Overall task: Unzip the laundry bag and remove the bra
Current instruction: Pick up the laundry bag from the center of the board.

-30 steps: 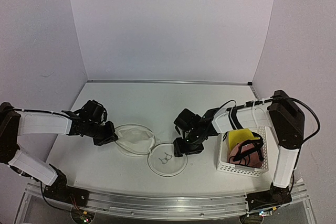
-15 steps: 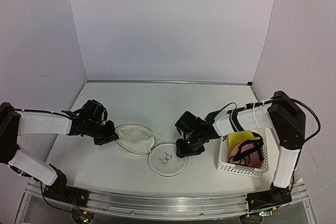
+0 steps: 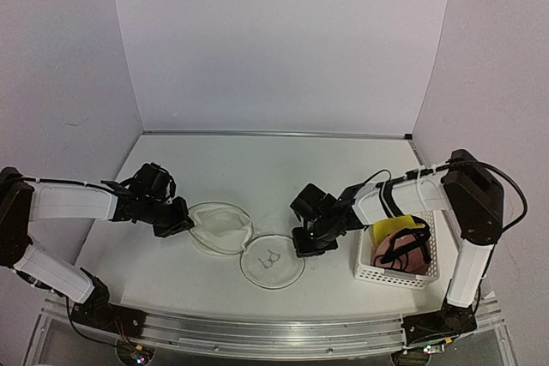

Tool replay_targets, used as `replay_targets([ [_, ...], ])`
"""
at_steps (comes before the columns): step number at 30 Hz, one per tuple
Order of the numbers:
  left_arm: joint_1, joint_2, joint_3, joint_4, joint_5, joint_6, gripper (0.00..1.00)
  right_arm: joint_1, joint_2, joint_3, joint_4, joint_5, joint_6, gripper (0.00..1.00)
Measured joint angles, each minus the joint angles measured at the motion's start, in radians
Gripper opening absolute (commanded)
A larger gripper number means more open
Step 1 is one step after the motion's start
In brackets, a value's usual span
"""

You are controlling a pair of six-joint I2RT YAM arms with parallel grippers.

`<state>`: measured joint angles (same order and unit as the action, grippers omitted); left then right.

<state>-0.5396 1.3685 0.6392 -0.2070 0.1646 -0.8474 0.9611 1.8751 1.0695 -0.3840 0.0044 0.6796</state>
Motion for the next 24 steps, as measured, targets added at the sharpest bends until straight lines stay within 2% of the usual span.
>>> replay_targets([
  [8, -0.016, 0.0, 0.0, 0.0, 0.0, 0.0, 0.0, 0.0, -0.04, -0.014, -0.015, 0.013, -0.001, 0.0],
  [24, -0.063, 0.005, 0.0, -0.002, -0.003, 0.001, 0.0, 0.0, -0.309, 0.019, -0.124, 0.053, -0.055, 0.0],
])
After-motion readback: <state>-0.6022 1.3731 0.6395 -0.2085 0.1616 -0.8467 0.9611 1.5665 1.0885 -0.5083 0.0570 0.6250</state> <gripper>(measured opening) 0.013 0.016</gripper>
